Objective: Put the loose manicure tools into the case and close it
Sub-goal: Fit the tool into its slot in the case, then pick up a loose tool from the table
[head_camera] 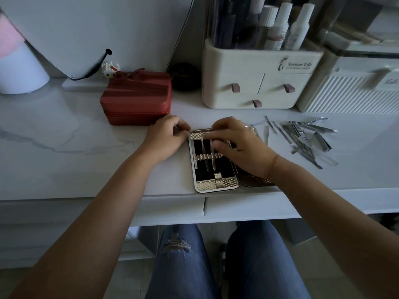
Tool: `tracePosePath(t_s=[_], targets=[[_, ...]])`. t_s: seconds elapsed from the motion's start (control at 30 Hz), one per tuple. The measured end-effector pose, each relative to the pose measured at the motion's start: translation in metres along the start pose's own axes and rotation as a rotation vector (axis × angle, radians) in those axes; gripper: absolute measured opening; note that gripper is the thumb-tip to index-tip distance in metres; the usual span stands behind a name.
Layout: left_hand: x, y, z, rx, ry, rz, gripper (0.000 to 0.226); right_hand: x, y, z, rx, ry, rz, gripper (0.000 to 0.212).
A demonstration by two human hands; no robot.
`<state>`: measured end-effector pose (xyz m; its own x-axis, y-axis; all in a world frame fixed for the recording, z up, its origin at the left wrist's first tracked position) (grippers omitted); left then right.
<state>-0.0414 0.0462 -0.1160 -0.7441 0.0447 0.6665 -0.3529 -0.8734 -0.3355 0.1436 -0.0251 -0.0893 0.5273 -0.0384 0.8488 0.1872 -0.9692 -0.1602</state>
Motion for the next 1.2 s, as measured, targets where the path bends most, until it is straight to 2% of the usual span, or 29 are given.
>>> tracePosePath(t_s=[0.1,0.2,0.3,0.4,0.53,0.77,0.9,1.03,1.2], targets=[[-0.001,0.0,-0.002,-0.026,0.024,0.005,0.009,0.027,0.0,0.034,-0.184,-0.069,0.262,0.022],[-0.002,-0.001,-0.003,-0.054,-0.005,-0.004,0.007,0.056,-0.001,0.075,-0.439,0.031,0.389,0.014],[-0.002,-0.001,-0.005,-0.062,-0.008,-0.008,0.007,0.065,-0.003,0.095,-0.622,0.113,0.305,0.022],[-0.003,-0.002,-0.006,-0.07,-0.01,-0.009,0.007,0.06,-0.007,0.094,-0.691,0.262,0.183,0.033],[-0.003,-0.002,-0.007,-0.075,-0.017,-0.005,0.006,0.056,-0.012,0.09,-0.775,0.244,0.152,0.025],[-0.004,-0.003,-0.009,-0.078,-0.015,-0.022,0.007,0.057,-0.015,0.077,-0.716,0.326,0.047,0.019],[-0.003,-0.002,-0.008,-0.071,-0.023,-0.013,0.007,0.053,-0.016,0.075,-0.656,0.352,0.004,0.024],[-0.002,-0.001,-0.008,-0.07,-0.027,-0.014,0.006,0.052,-0.011,0.079,-0.63,0.31,0.052,0.03],[-0.003,-0.001,-0.006,-0.069,-0.032,-0.012,0.006,0.053,-0.009,0.082,-0.569,0.246,0.135,0.026]])
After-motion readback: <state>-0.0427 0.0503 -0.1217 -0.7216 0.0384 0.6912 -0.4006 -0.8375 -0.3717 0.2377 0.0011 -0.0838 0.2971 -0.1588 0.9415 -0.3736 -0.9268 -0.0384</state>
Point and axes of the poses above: each hand's wrist, its own y-axis away from the middle knuckle, its own x-axis out of the back of the hand, z = x × y, the point moved 2 cm from there along -y, towards the middle knuckle, and after that the axes turned 10 degrees about -x, right-handed, at the moved point
